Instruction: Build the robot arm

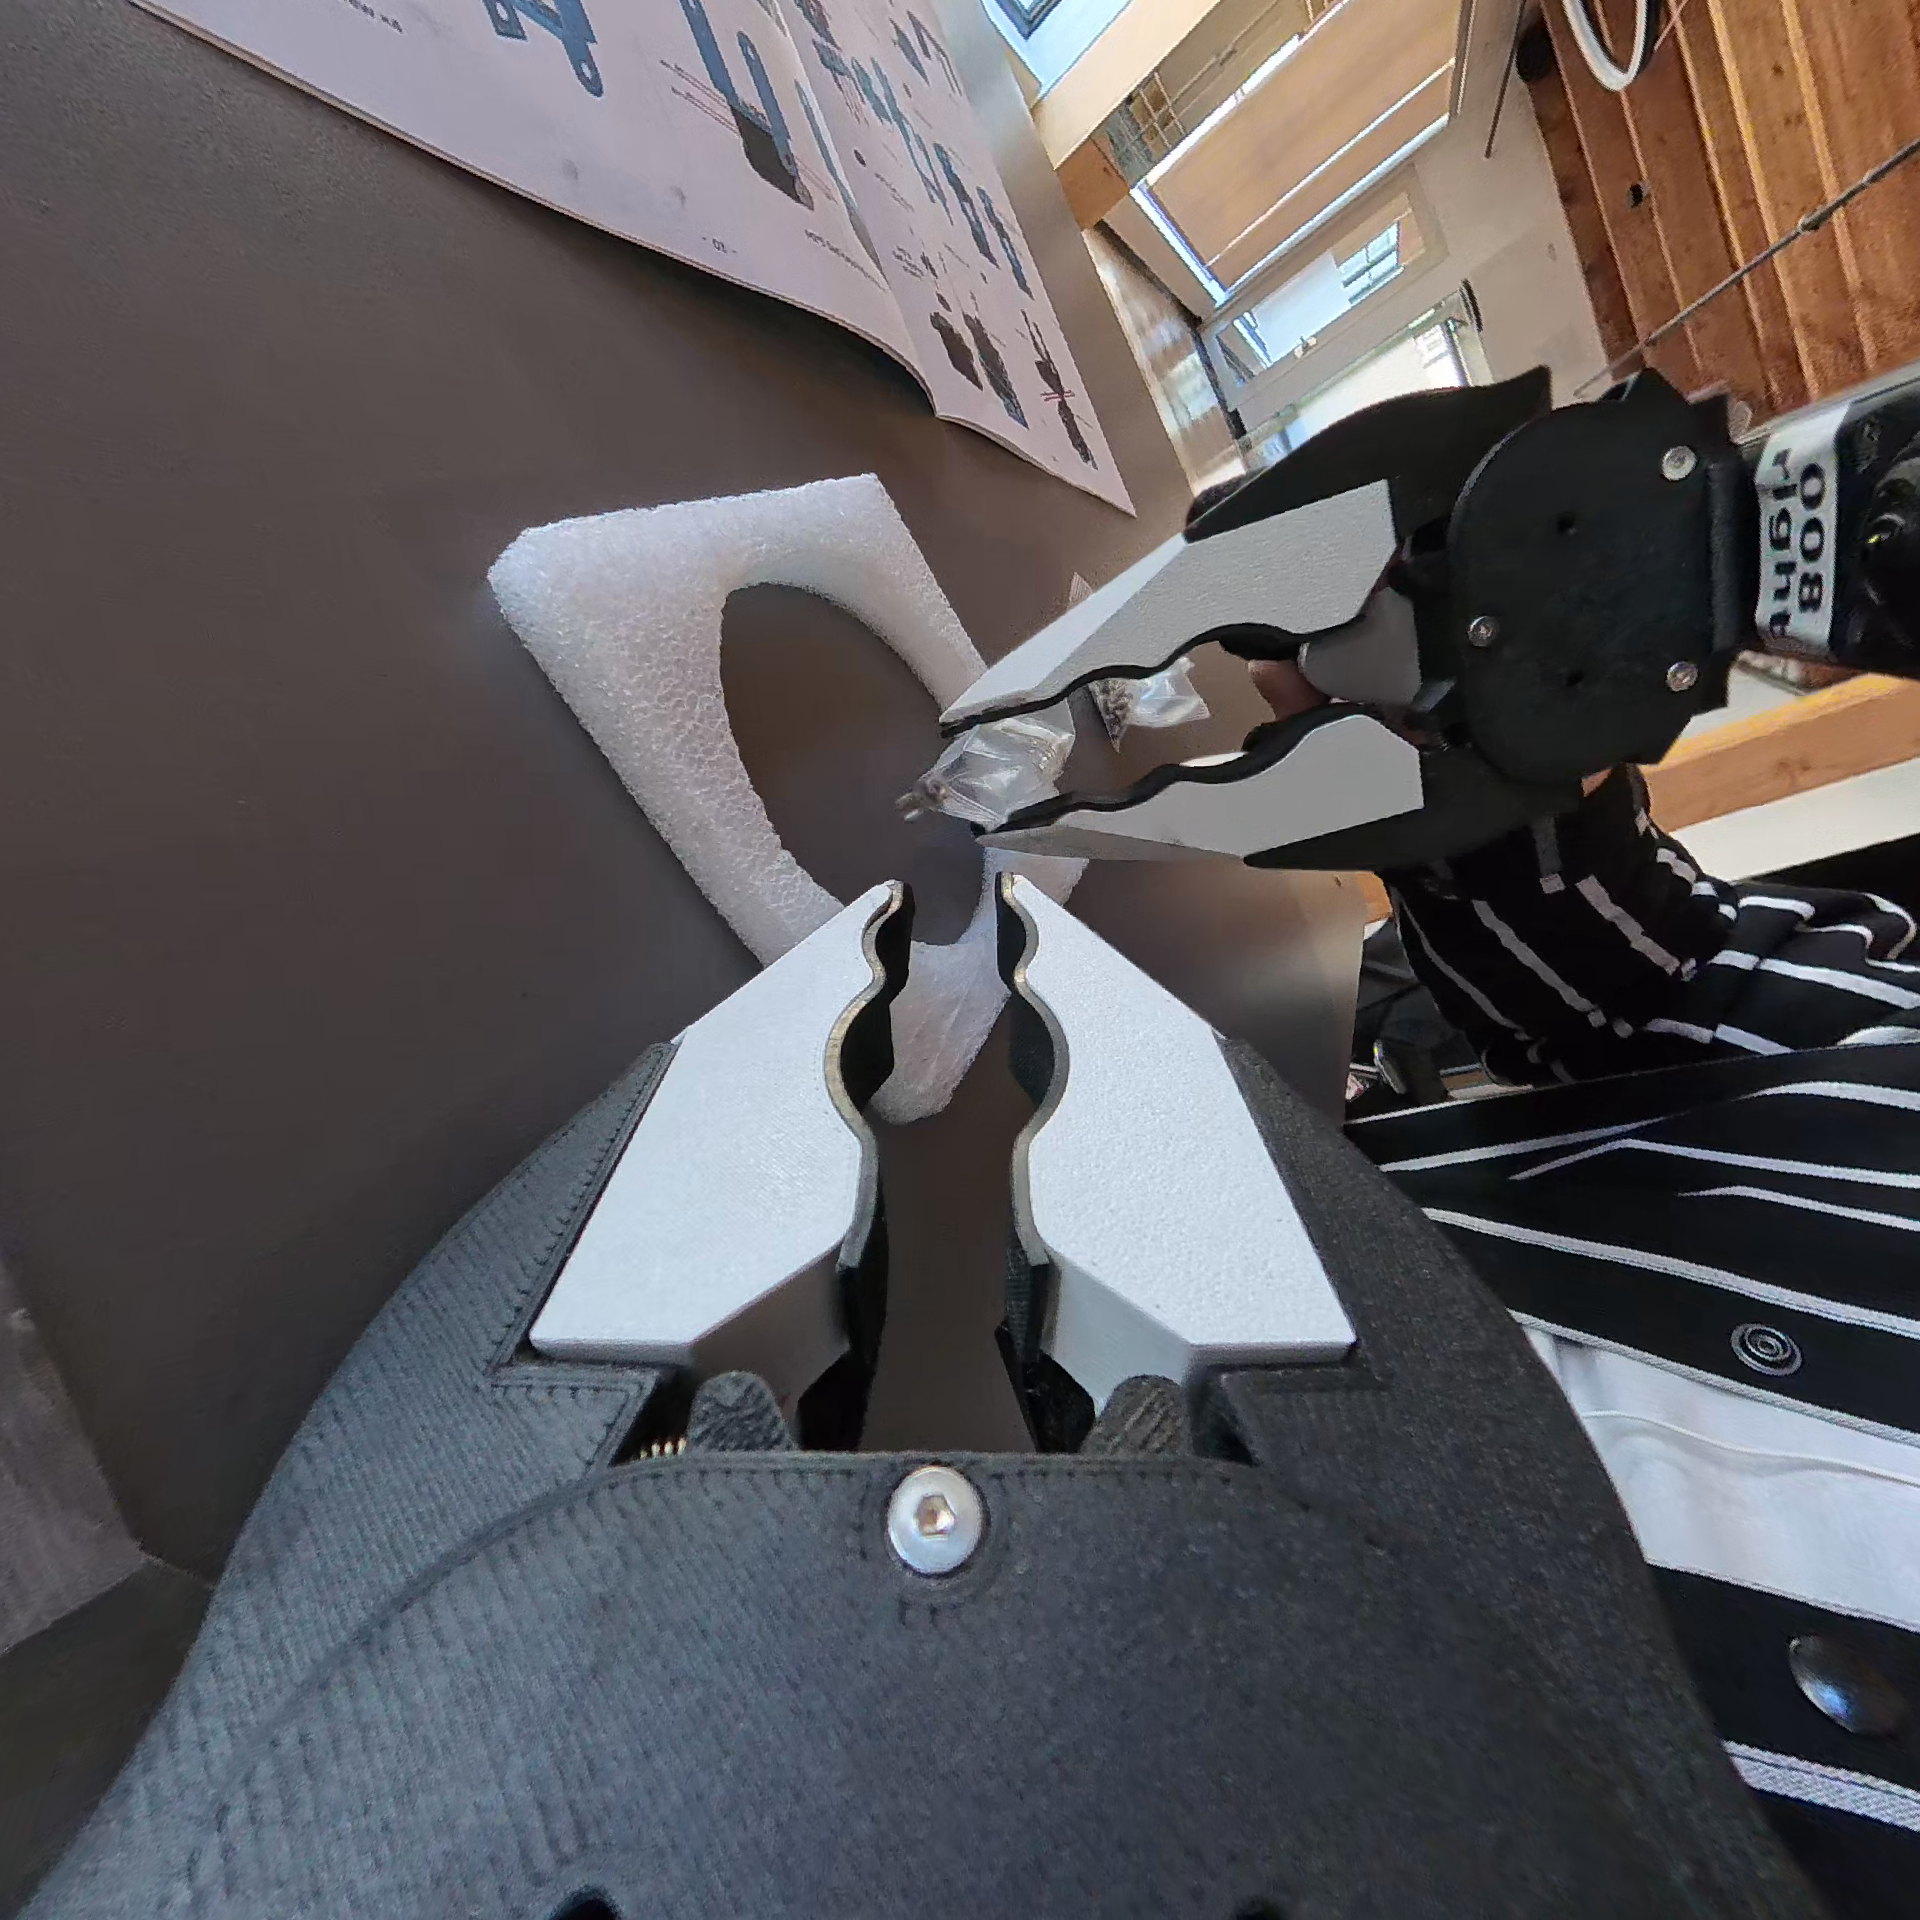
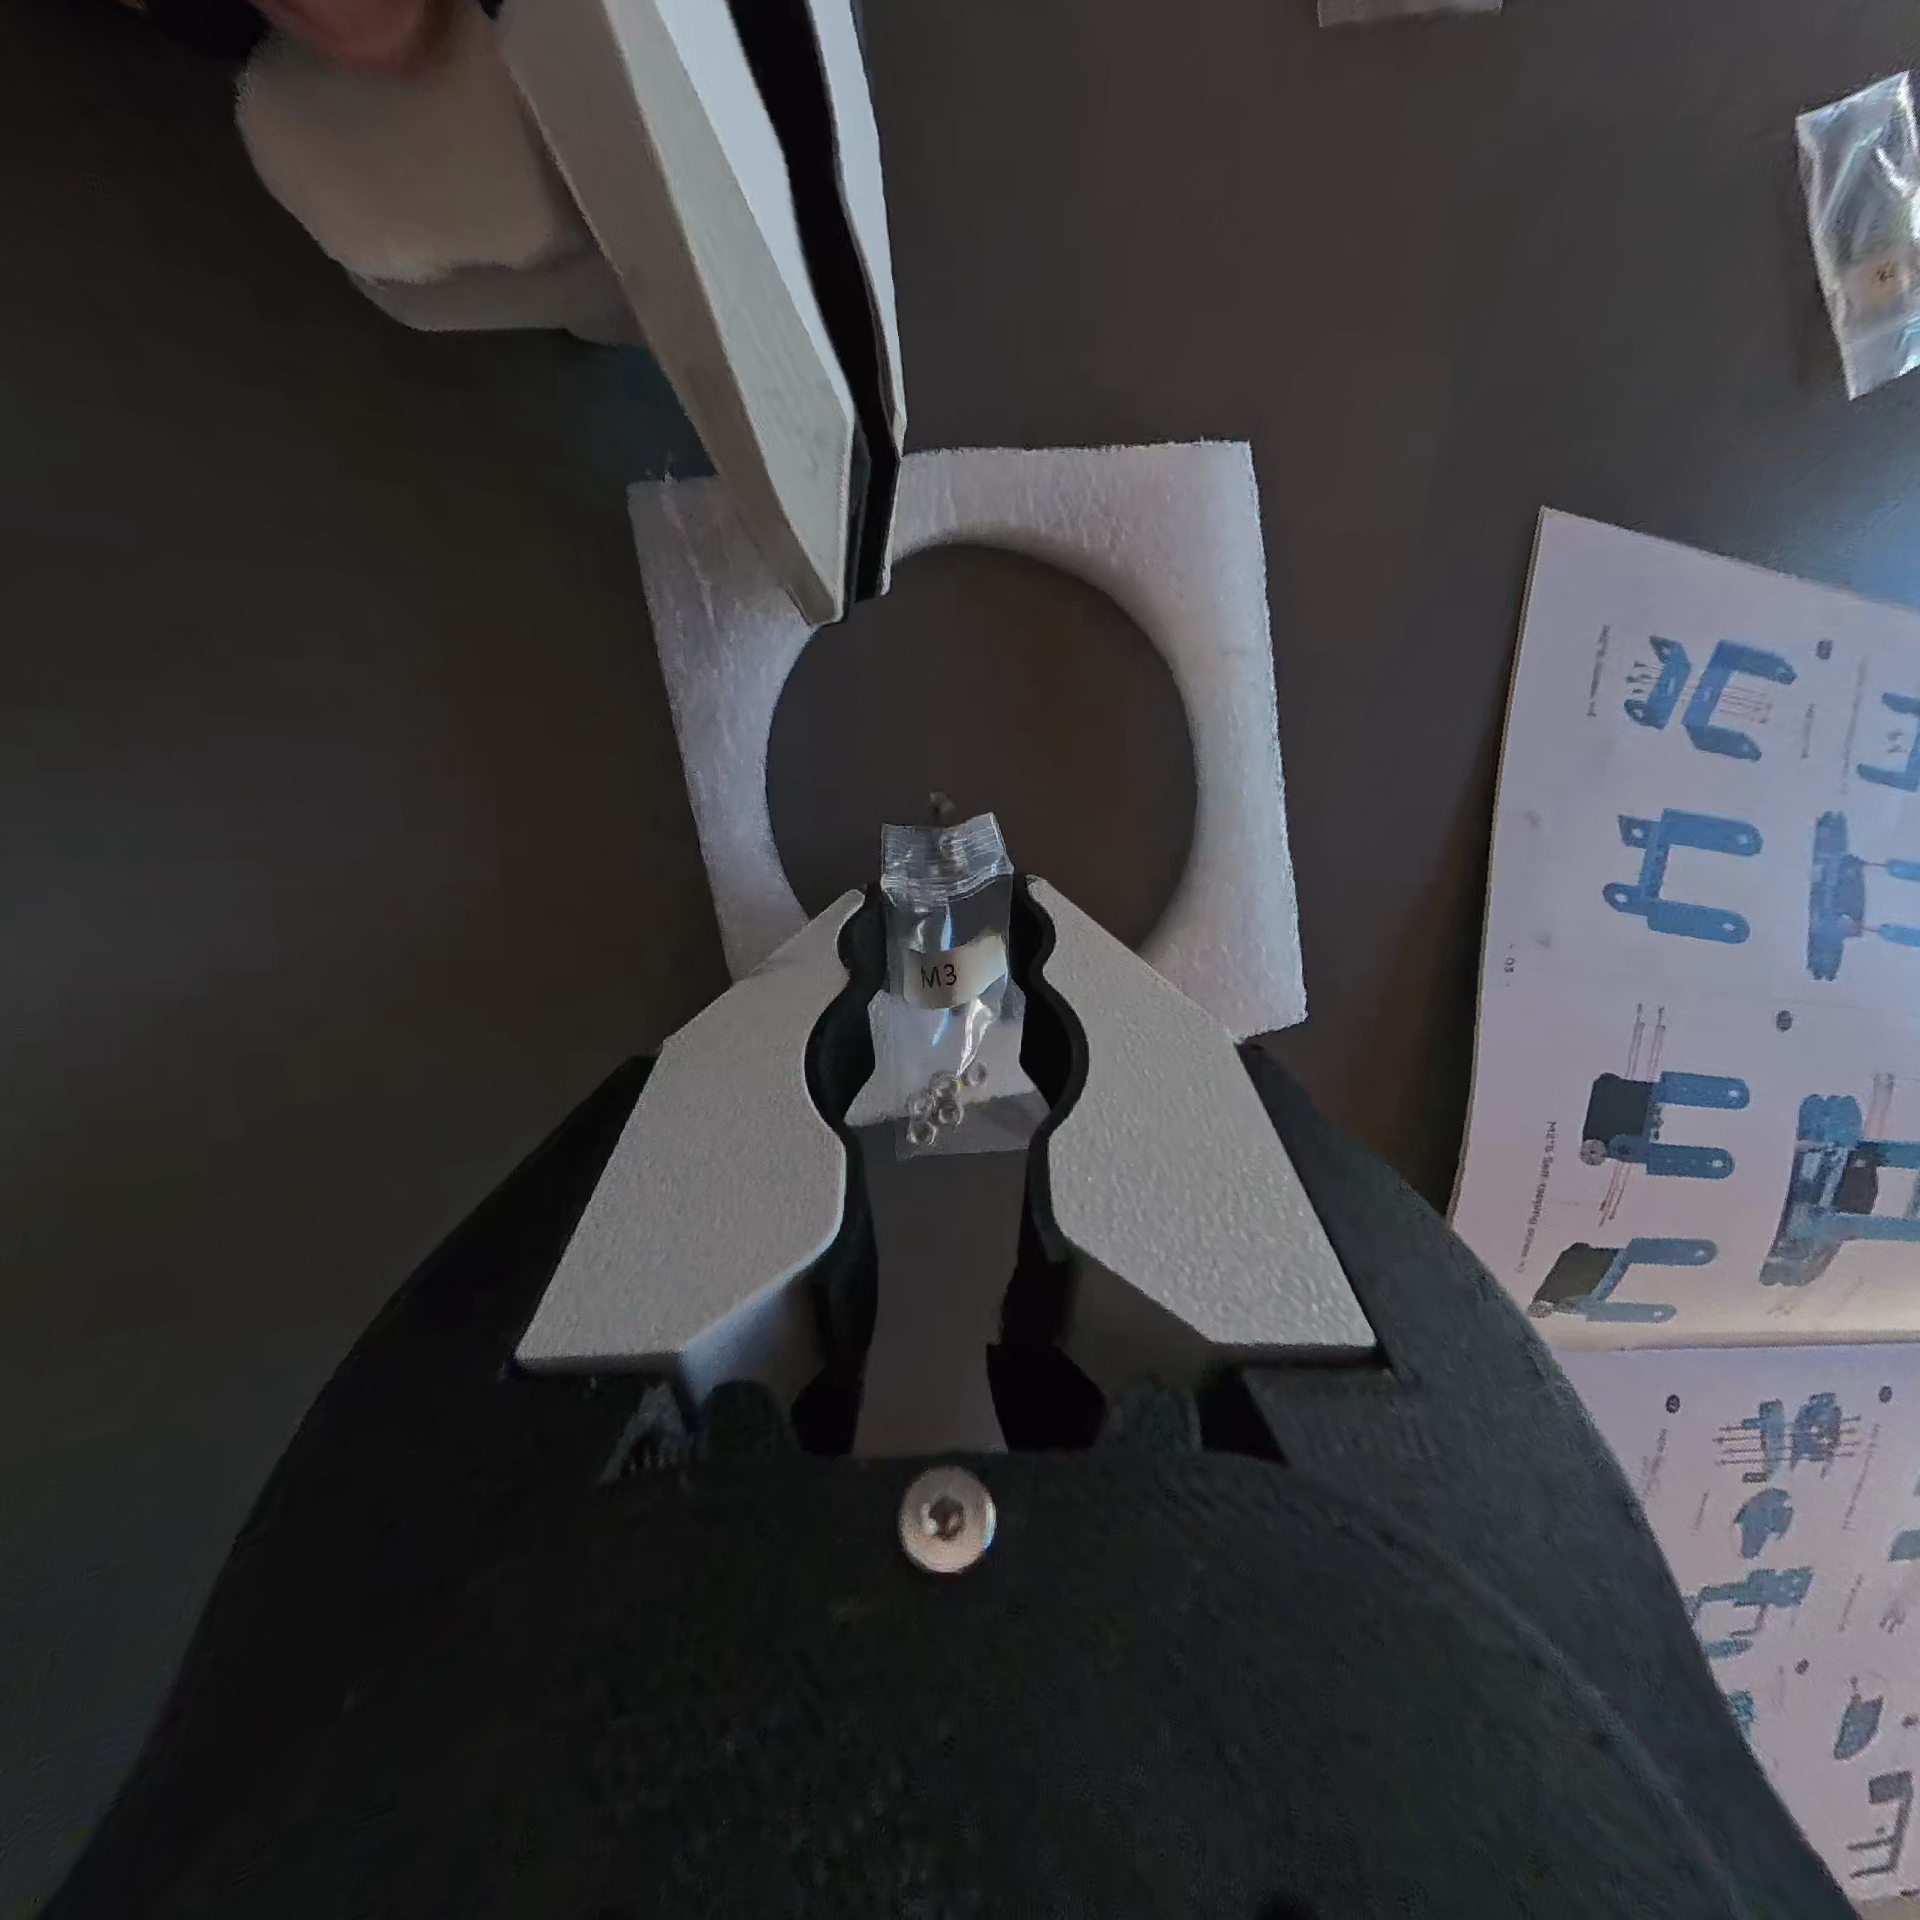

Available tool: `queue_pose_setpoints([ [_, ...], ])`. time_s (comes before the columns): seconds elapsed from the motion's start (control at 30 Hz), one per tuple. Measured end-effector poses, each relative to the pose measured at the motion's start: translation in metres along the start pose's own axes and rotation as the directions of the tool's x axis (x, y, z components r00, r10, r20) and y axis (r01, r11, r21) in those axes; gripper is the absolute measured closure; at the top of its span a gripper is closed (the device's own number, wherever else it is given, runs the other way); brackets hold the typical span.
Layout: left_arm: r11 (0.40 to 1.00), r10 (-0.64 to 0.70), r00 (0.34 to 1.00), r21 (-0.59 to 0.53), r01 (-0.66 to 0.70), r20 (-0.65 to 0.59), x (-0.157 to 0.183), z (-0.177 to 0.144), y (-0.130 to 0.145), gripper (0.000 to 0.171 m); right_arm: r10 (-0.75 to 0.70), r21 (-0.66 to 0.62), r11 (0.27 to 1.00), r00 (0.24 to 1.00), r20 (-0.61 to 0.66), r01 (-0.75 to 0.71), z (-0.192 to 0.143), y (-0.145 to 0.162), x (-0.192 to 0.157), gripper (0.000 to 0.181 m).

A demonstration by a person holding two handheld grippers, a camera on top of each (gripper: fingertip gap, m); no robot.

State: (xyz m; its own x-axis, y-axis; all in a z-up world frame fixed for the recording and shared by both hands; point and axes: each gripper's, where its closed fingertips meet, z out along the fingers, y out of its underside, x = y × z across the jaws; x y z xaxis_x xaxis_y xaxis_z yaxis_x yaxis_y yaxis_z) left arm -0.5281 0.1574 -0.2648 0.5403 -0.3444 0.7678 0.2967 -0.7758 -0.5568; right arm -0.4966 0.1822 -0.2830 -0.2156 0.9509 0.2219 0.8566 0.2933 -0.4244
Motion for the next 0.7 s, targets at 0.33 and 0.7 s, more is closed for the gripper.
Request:
queue_pose_setpoints([
  [0.33,1.0,0.001,1.0,0.0,-0.001,0.001,0.0,0.0,0.0,0.157,0.074,0.073,0.994,0.997,0.033,-0.076,0.004,0.0,0.0,0.157],
  [0.7,0.823,0.568,0.776,-0.181,-0.539,0.274,-0.003,-0.003,-0.016,0.148,0.214,0.246,0.948,0.976,-0.029,-0.201,-0.035,0.002,0.011,0.158],
])
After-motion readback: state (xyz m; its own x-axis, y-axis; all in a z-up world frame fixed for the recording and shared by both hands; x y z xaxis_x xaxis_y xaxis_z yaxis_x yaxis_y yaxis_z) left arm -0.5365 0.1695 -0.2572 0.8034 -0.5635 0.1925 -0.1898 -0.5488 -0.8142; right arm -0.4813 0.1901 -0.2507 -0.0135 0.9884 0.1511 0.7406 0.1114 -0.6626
